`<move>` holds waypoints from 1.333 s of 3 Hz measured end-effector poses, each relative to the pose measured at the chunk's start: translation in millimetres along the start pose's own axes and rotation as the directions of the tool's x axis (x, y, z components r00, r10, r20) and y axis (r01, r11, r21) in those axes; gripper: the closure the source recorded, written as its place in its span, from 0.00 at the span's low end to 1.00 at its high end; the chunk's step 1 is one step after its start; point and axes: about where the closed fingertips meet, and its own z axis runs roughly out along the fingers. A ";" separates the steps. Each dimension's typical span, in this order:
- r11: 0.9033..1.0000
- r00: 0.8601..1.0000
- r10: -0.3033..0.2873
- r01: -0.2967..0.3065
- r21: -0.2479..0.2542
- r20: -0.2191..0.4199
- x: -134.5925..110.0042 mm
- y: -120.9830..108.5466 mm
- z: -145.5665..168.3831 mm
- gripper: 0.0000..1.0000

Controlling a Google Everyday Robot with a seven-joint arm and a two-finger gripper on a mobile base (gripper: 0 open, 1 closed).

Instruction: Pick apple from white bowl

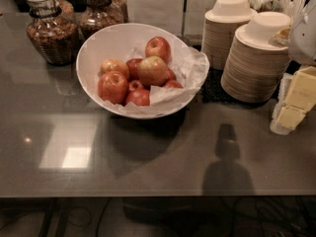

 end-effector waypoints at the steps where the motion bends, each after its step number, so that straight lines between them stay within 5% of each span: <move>1: 1.000 1.000 0.000 0.000 0.000 0.000 -0.3 0.0 0.1 0.00; 2: 1.000 0.999 -0.024 0.024 -0.009 0.034 -27.2 2.3 9.6 0.00; 4: 0.992 0.972 -0.117 0.123 -0.014 0.203 -120.4 -0.3 -16.4 0.00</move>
Offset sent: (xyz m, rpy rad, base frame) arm 0.0149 0.0606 -0.0159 0.0599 0.0168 0.0732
